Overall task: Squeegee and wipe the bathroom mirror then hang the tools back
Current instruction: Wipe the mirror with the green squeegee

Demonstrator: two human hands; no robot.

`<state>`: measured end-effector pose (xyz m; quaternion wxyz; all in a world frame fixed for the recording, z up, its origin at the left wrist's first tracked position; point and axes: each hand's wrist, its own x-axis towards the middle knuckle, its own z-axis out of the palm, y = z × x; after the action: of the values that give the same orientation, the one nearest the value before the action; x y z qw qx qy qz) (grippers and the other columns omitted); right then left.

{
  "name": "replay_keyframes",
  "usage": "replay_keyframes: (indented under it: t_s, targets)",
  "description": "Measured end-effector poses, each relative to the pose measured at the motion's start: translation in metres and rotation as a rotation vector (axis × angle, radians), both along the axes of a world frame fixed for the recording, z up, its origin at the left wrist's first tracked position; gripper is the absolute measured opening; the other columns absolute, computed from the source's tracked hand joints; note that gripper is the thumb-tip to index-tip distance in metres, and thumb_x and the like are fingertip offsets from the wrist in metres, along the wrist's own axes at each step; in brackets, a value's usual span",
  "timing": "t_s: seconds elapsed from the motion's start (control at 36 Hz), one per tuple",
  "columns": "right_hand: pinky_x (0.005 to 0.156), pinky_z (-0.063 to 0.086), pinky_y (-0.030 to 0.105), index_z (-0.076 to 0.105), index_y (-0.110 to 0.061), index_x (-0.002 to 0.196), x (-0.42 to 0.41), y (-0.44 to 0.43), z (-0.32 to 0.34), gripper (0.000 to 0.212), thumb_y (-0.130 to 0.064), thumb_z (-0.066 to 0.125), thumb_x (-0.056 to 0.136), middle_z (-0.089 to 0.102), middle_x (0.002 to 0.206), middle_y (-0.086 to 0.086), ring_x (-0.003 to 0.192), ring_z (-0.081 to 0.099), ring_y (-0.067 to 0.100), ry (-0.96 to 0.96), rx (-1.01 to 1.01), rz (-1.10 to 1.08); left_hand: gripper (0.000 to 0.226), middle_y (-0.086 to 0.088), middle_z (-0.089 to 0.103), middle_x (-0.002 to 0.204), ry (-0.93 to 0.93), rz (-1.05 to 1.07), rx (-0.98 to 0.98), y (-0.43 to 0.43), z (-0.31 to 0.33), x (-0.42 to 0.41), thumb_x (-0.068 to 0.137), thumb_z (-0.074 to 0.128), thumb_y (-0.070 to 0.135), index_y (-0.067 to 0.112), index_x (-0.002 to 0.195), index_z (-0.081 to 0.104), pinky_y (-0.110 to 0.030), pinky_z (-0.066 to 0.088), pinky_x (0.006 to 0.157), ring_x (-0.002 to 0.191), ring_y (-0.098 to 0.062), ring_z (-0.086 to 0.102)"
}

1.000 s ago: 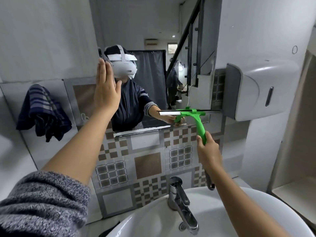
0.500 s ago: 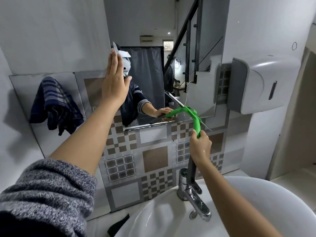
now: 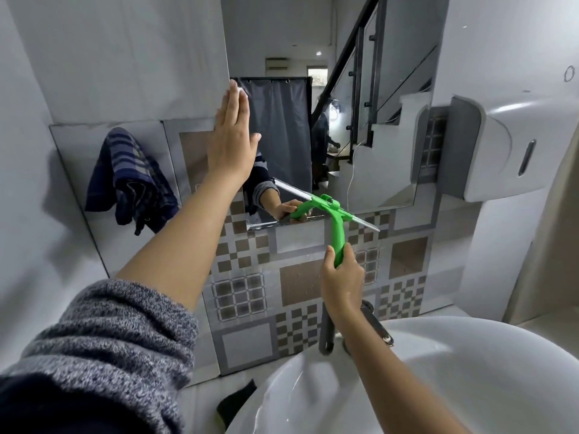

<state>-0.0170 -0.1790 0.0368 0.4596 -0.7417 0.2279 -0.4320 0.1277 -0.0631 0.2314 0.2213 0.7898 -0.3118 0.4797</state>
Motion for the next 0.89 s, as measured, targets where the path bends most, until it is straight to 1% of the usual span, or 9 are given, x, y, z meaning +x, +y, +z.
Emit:
replay_keyframes:
  t_s: [0.06,0.14,0.22,0.31,0.36,0.47,0.67,0.81,0.89]
  targets:
    - [0.045,0.044,0.031,0.048,-0.015,0.087,0.003,0.005,-0.007,0.017,-0.03,0.045,0.095,0.05,0.06,0.003,0.046,0.044,0.013,0.005,-0.037,0.002,0.067,-0.008,0.002,0.157,0.001,0.001,0.003,0.001,-0.002,0.001,0.093,0.049,0.014,0.006,0.146,0.009,-0.039,0.028,0.113,0.144,-0.023,0.006]
    - [0.044,0.043,0.03,0.048,-0.015,0.092,0.005,0.009,-0.012,0.017,-0.032,0.045,0.095,0.052,0.061,0.004,0.046,0.046,0.014,0.033,-0.09,-0.005,0.067,-0.008,0.002,0.157,0.006,-0.002,0.003,0.003,-0.006,0.001,0.093,0.049,0.014,0.007,0.146,0.008,-0.037,0.031,0.112,0.144,-0.023,0.007]
    - [0.044,0.045,0.031,0.049,-0.014,0.103,0.006,0.012,-0.016,0.022,-0.033,0.045,0.095,0.052,0.06,0.003,0.047,0.048,0.015,0.067,-0.146,-0.022,0.067,-0.01,0.003,0.157,-0.001,0.0,0.011,0.003,-0.008,0.001,0.093,0.049,0.014,0.006,0.146,0.008,-0.037,0.026,0.114,0.144,-0.024,0.008]
    - [0.043,0.037,0.024,0.049,-0.013,0.113,0.005,0.015,-0.017,0.026,-0.032,0.046,0.095,0.047,0.058,-0.003,0.046,0.046,0.011,0.089,-0.209,-0.027,0.066,-0.009,0.003,0.157,-0.001,0.002,0.008,0.003,-0.009,0.001,0.094,0.048,0.014,0.006,0.146,0.008,-0.037,0.025,0.114,0.144,-0.024,0.007]
    - [0.041,0.035,0.022,0.049,-0.013,0.115,0.003,0.016,-0.018,0.027,-0.03,0.047,0.095,0.047,0.057,-0.004,0.045,0.046,0.011,0.099,-0.247,-0.02,0.066,-0.009,0.003,0.157,-0.003,0.005,0.002,0.003,-0.009,0.002,0.094,0.048,0.014,0.006,0.146,0.008,-0.036,0.027,0.113,0.144,-0.024,0.008]
    - [0.045,0.048,0.029,0.048,-0.013,0.121,0.002,0.02,-0.022,0.032,-0.031,0.048,0.094,0.055,0.066,0.001,0.051,0.052,0.015,0.128,-0.31,0.002,0.066,-0.009,0.005,0.156,-0.014,0.001,0.0,0.002,-0.01,0.002,0.094,0.048,0.013,0.005,0.146,0.009,-0.035,0.025,0.114,0.144,-0.024,0.009]
    - [0.05,0.051,0.033,0.043,-0.012,0.132,0.0,0.016,-0.026,0.042,-0.031,0.048,0.094,0.057,0.071,0.001,0.056,0.054,0.017,0.168,-0.357,0.01,0.064,-0.008,0.005,0.157,-0.038,0.008,-0.011,0.003,-0.012,0.002,0.095,0.047,0.014,0.006,0.146,0.009,-0.023,0.025,0.108,0.144,-0.022,0.009]
    - [0.049,0.044,0.027,0.042,-0.01,0.135,-0.003,0.015,-0.028,0.047,-0.029,0.05,0.094,0.054,0.072,0.0,0.058,0.052,0.016,0.172,-0.367,0.012,0.061,-0.009,0.005,0.157,-0.049,0.031,-0.036,0.0,-0.014,0.0,0.096,0.043,0.013,0.005,0.146,0.009,-0.015,0.013,0.105,0.144,-0.021,0.009]
    - [0.044,0.031,0.019,0.042,-0.01,0.135,-0.005,0.014,-0.032,0.046,-0.028,0.05,0.094,0.052,0.071,-0.001,0.056,0.048,0.015,0.189,-0.401,0.003,0.061,-0.01,0.005,0.157,-0.052,0.032,-0.043,0.0,-0.014,0.0,0.096,0.042,0.012,0.005,0.146,0.009,-0.016,0.011,0.106,0.144,-0.022,0.008]
